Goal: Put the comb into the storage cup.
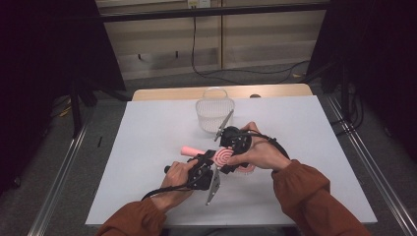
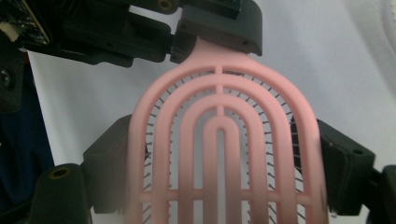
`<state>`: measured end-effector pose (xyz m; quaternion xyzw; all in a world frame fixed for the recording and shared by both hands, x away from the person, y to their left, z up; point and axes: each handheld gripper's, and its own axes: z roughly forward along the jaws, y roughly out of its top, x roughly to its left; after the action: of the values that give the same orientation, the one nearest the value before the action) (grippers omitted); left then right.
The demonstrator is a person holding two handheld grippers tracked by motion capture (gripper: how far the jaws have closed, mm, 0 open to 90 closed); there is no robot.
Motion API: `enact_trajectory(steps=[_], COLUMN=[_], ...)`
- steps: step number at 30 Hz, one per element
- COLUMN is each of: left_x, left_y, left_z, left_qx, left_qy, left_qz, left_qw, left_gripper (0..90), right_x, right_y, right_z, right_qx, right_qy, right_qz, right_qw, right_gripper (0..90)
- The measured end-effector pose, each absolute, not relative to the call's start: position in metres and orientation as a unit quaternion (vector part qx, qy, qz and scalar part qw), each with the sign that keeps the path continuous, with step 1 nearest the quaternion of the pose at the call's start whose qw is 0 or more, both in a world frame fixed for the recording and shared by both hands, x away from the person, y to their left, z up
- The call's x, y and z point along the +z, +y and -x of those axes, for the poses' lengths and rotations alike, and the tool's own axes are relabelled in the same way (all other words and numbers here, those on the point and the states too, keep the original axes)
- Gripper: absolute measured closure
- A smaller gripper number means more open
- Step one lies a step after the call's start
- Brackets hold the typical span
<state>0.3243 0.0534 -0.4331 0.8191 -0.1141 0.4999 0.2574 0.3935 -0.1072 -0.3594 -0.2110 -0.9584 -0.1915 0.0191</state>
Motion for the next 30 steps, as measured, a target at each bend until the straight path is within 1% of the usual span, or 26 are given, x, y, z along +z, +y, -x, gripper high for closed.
enact_trajectory(steps=[8, 10, 11, 12, 16, 21, 24, 26, 28, 30], left_x=[-0.4354, -0.4365, -0.4334, -0.4359, -0.4355, -0.4325, -0.4345, -0.4349, -0.4344, -0.4347], left_y=[0.0518, 0.0518, 0.0531, 0.0526, 0.053, 0.0546, 0.0545, 0.0541, 0.0545, 0.0549], left_z=[-0.3253, -0.3269, -0.3272, -0.3278, -0.3272, -0.3294, -0.3303, -0.3311, -0.3319, -0.3323], left_qx=[0.49, 0.488, 0.488, 0.482, 0.47, 0.461, 0.456, 0.454, 0.452, 0.45], left_qy=[-0.119, -0.113, -0.118, -0.109, -0.095, -0.085, -0.079, -0.075, -0.074, -0.071], left_qz=[-0.824, -0.823, -0.827, -0.824, -0.832, -0.836, -0.837, -0.839, -0.84, -0.842], left_qw=[0.257, 0.27, 0.253, 0.276, 0.278, 0.285, 0.291, 0.29, 0.292, 0.291], left_gripper=[78.0, 77.9, 78.0, 78.0, 78.5, 79.7, 79.9, 80.0, 80.2, 80.3], right_x=[-0.36, -0.3599, -0.3595, -0.3592, -0.3589, -0.3587, -0.3583, -0.3586, -0.3574, -0.3553], right_y=[-0.1086, -0.1088, -0.1089, -0.1088, -0.1095, -0.1086, -0.1087, -0.1076, -0.1074, -0.108], right_z=[-0.3951, -0.3957, -0.3959, -0.396, -0.3978, -0.397, -0.3966, -0.3947, -0.3938, -0.3931], right_qx=[-0.193, -0.197, -0.2, -0.202, -0.209, -0.208, -0.209, -0.205, -0.21, -0.218], right_qy=[-0.957, -0.957, -0.957, -0.956, -0.954, -0.957, -0.957, -0.958, -0.958, -0.956], right_qz=[0.213, 0.211, 0.21, 0.21, 0.211, 0.203, 0.202, 0.2, 0.198, 0.196], right_qw=[0.026, 0.023, 0.022, 0.022, 0.029, 0.021, 0.021, 0.026, 0.012, 0.007], right_gripper=[19.1, 19.1, 19.0, 19.0, 18.5, 17.2, 15.6, 12.4, 11.6, 8.9])
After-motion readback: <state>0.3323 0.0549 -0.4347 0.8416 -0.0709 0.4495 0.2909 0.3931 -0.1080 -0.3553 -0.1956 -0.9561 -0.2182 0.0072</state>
